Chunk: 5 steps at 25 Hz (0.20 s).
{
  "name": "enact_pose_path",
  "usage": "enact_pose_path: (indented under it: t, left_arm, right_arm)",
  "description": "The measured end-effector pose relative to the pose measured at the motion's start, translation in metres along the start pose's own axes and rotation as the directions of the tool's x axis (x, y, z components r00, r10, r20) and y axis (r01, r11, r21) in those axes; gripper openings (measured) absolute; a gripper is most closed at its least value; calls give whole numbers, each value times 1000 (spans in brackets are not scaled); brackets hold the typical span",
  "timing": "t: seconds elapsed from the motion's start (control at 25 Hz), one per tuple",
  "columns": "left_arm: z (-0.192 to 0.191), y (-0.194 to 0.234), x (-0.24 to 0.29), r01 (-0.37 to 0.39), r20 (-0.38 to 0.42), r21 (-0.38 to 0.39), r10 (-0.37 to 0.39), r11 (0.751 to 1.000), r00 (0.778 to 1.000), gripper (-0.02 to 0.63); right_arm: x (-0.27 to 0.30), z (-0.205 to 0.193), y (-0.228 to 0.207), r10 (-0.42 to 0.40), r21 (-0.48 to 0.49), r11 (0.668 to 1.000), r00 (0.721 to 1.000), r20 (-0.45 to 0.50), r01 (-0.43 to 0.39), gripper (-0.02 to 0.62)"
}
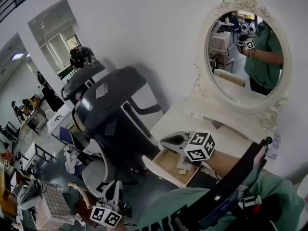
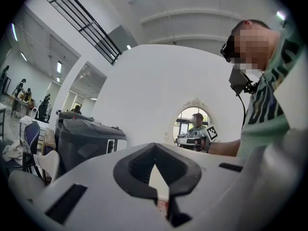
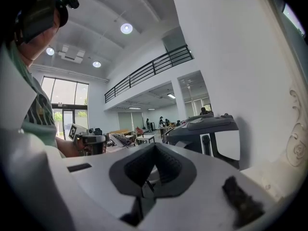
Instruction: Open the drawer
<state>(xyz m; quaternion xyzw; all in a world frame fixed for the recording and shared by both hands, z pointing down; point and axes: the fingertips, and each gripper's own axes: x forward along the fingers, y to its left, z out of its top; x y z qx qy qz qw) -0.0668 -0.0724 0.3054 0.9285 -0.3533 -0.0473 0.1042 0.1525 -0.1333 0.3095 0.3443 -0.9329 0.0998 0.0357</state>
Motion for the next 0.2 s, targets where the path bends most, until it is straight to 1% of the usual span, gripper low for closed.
enact_pose_path:
  t: [0.2]
  left_arm:
    - [0,5,9,15,-3,0,-15,1000,1000,9]
  right_arm:
    - [7,2,-3,5,-15,1000,1000,-7,-5,11]
